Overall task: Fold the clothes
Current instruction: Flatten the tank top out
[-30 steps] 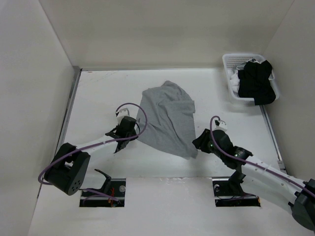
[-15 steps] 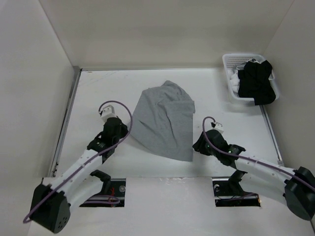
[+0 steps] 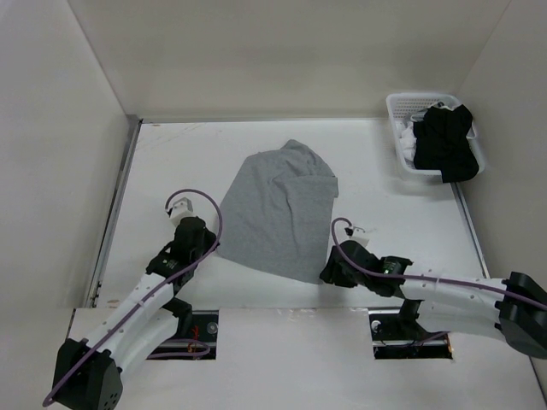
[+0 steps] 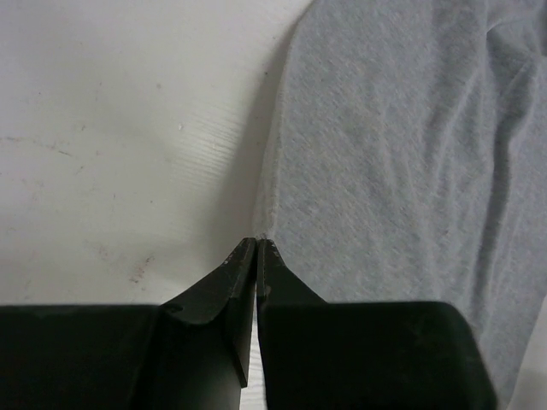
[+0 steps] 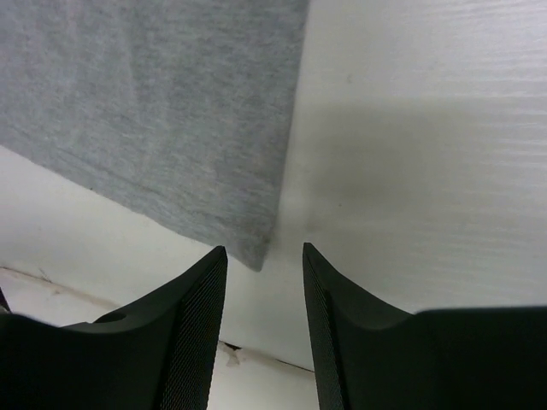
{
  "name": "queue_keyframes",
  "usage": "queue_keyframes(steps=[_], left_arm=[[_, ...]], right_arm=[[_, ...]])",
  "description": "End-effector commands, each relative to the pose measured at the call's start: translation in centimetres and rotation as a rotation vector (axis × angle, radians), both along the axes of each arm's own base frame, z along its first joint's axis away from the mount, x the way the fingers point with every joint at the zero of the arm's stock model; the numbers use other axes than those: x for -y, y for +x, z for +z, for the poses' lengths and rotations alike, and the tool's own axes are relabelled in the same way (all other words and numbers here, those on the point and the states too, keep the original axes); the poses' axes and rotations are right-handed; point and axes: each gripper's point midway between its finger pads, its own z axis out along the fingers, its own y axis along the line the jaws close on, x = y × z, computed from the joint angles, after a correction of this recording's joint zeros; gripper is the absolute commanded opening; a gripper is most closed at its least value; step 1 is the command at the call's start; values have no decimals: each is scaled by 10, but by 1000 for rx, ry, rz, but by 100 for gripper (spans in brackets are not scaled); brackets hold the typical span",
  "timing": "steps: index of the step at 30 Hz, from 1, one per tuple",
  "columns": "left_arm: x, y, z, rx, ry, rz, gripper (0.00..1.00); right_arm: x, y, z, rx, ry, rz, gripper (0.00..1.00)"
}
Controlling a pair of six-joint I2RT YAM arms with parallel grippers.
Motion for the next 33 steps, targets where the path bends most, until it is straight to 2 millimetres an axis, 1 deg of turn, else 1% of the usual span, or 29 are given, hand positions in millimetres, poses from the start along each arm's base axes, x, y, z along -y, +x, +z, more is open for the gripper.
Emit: queue_keyframes(steps=[1,4,7,12,19,23,25,27,28,29,30,31,32,33], left_arm=[[6,6,12,53,-44,-13,1],[11,6,12,62,-58,-30,1],[13,6,13,64,-69,-43,1],[16,6,22,95,-88,-58,2],[18,9,32,126,-100,-64,2],[19,10,38,142,-108,-67,2],[19,11,39,149,-111,-67,2],[19,12,37,147,-110,-65,2],[19,12,36,144,-109,-65,2],[19,13,36,145,-111,-65,2],[20,13,37,147,-114,-65,2],[20,14,39,151,-118,-64,2],[21,16,45,165,-127,-64,1],[23,19,56,189,-140,-64,1]], right_arm=[[-12,4,8,-16,13,-39,43],[-16,8,4,-18,-13,-43,40],[-17,5,-2,-38,-59,-35,36],[-23,-3,-8,-70,-115,-18,36],[-8,-9,-16,-93,-216,-48,35],[-2,-11,-24,-112,-289,-50,29],[-3,-11,-28,-117,-302,-45,25],[-4,-11,-31,-120,-308,-43,19],[-5,-10,-32,-117,-304,-44,13],[-5,-10,-30,-111,-298,-50,7],[-5,-6,-25,-92,-282,-66,4],[-5,0,-16,-54,-262,-85,2],[-5,7,-1,-3,-236,-101,0],[-4,15,18,57,-209,-117,0]])
